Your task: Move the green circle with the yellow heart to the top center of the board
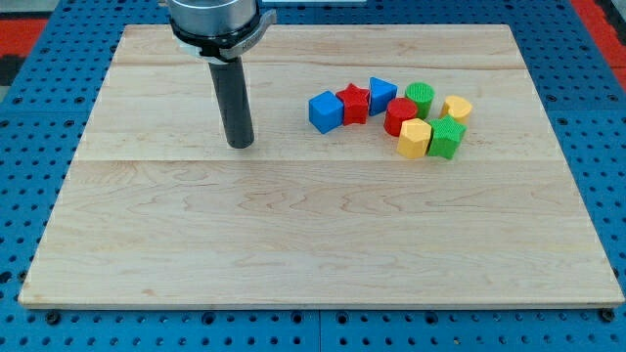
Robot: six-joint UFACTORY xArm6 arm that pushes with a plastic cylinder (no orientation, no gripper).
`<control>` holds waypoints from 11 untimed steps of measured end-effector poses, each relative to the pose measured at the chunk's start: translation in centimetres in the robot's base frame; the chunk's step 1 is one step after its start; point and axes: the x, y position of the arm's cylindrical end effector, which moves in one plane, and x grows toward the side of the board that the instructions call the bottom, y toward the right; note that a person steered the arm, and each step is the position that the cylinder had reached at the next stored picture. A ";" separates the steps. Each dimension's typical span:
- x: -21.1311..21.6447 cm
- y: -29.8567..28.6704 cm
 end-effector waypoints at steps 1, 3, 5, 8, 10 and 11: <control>0.0 0.1; 4.3 5.6; 4.8 21.2; -1.9 30.3; -4.6 22.6; -6.3 23.1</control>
